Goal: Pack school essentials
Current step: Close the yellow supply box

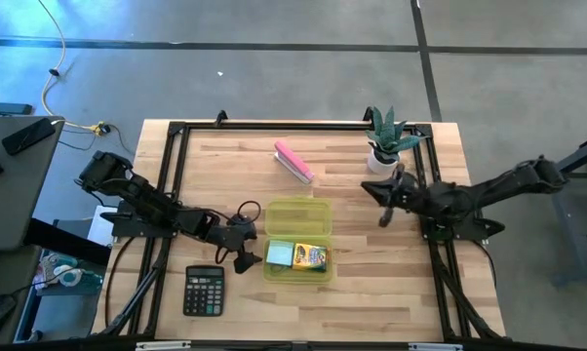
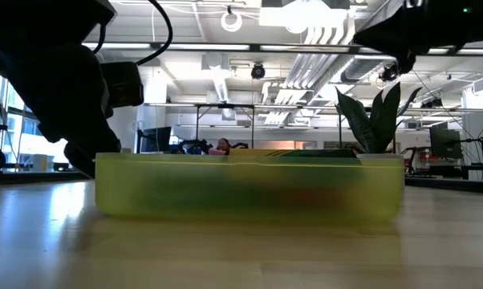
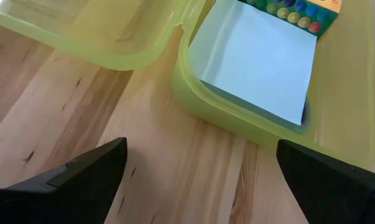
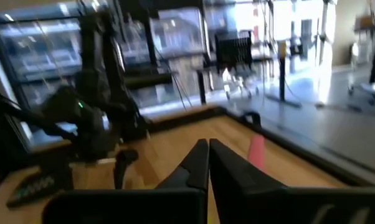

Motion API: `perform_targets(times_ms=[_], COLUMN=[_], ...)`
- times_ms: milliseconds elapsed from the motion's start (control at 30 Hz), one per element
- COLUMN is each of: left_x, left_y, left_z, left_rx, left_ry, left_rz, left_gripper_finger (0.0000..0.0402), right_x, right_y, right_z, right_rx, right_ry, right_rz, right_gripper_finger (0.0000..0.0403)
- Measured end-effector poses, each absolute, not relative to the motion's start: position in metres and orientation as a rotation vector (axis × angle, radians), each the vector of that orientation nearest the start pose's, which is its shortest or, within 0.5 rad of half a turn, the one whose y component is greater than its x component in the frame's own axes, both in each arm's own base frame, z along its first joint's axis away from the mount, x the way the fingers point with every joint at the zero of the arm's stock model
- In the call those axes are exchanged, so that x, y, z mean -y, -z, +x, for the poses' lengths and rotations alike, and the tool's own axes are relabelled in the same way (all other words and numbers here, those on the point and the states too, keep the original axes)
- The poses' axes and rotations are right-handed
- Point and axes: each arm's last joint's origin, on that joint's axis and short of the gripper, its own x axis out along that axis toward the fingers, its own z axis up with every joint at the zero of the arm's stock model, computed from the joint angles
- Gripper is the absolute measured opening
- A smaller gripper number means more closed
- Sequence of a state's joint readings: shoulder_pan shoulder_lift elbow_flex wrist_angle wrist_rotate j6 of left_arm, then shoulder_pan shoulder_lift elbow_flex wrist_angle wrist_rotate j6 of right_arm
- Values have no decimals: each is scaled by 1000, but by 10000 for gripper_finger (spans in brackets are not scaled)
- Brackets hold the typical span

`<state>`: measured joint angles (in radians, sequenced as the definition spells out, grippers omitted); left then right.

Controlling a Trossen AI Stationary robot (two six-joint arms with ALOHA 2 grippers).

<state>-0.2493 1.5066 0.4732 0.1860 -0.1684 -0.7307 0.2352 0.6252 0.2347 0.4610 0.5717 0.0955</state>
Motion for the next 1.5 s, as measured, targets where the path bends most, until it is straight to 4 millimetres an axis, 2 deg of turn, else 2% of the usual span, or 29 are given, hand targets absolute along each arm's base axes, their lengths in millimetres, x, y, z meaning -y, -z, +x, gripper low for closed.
perform_targets(times_ms=[133, 367, 500, 700, 900, 1100, 1300, 1500], left_x=[56, 56, 56, 57, 63, 81, 104, 113], left_y=[-115, -115, -115, -116, -116, -117, -124, -127], left_z=[237, 237, 237, 238, 236, 232, 230, 228], left_rx=[-810, -811, -810, -822, -842, -852, -761, -694], left_ry=[-224, -223, -221, -190, -138, -60, 4, -20], left_rz=[-514, -514, -515, -549, -563, -544, -549, -521], left_gripper_finger=[400, 400, 400, 400, 400, 400, 400, 400], right_x=[-19, -11, -2, 15, 29, 35, 38, 39], right_y=[-234, -249, -248, -228, -206, -189, -169, -149], right_z=[163, 189, 202, 219, 232, 251, 263, 271], right_rx=[-47, -243, -386, -566, -662, -664, -701, -743], right_ry=[373, 465, 463, 395, 444, 385, 381, 385], right_rz=[148, 136, 182, 293, 328, 362, 349, 358], right_gripper_finger=[29, 112, 143, 160, 161, 161, 161, 161])
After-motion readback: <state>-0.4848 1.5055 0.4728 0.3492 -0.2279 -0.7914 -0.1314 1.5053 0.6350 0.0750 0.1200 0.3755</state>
